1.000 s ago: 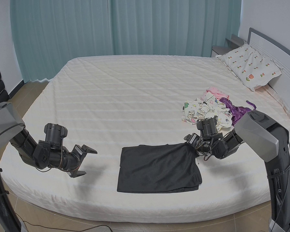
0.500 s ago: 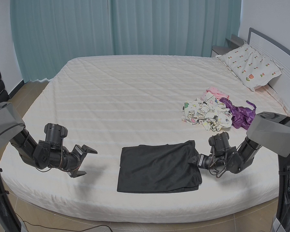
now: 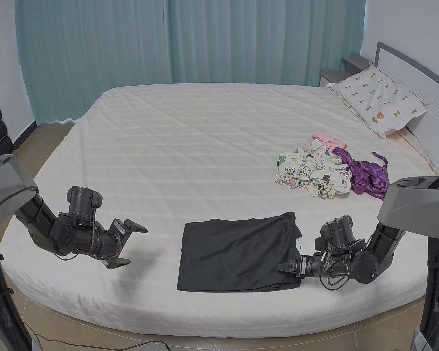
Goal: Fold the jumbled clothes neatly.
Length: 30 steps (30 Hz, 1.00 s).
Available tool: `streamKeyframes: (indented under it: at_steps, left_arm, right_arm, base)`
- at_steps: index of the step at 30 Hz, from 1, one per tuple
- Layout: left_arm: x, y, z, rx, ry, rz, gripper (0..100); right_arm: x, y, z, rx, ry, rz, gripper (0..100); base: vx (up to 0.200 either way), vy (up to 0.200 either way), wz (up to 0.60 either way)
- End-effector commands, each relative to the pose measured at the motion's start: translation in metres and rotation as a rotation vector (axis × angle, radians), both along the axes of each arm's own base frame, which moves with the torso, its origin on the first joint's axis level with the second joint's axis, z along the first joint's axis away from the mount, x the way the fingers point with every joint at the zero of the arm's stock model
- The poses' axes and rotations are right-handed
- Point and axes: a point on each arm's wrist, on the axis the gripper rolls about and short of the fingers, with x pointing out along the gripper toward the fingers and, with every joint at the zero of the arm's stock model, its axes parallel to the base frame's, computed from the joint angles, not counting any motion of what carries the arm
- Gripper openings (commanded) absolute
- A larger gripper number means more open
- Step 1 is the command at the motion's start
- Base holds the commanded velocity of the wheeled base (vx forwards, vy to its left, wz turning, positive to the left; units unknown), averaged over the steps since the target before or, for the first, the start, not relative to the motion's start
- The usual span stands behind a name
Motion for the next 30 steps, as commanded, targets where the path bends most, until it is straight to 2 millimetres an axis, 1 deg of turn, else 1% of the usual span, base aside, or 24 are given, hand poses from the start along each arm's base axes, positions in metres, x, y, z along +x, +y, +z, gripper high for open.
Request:
streamKeyframes:
  at_steps: [1,6,9,17,20,26,27,30]
  left_arm:
    - [0.0,0.0,0.0,0.0,0.002,0.0,100]
    - [0.0,0.0,0.0,0.008,-0.004,-0.01,100]
    - [0.0,0.0,-0.001,0.008,-0.002,-0.01,100]
    - [0.0,0.0,-0.001,0.008,-0.002,-0.01,100]
    - [0.0,0.0,-0.001,0.008,-0.002,-0.01,100]
    - [0.0,0.0,0.0,0.008,-0.004,-0.01,100]
    - [0.0,0.0,0.0,0.008,-0.004,-0.01,100]
    - [0.0,0.0,-0.001,0.008,-0.002,-0.01,100]
  right_arm:
    - [-0.003,0.001,0.0,0.001,0.008,0.01,0]
    - [-0.008,-0.004,0.004,0.013,0.016,0.008,0]
    - [-0.015,-0.009,0.004,0.012,0.039,0.012,0]
    - [-0.022,-0.012,0.002,-0.007,0.056,0.024,0]
    - [-0.024,-0.013,0.006,-0.009,0.046,0.031,0]
    - [-0.026,-0.014,0.005,-0.014,0.054,0.031,0]
    - [-0.026,-0.014,0.005,-0.014,0.054,0.031,100]
    - [-0.029,-0.015,0.003,-0.039,0.059,0.055,100]
  base:
    - [0.0,0.0,0.0]
    - [0.0,0.0,0.0]
    - [0.0,0.0,0.0]
    - [0.0,0.0,0.0]
    - [0.0,0.0,0.0]
    - [0.0,0.0,0.0]
    - [0.0,0.0,0.0]
    - [0.0,0.0,0.0]
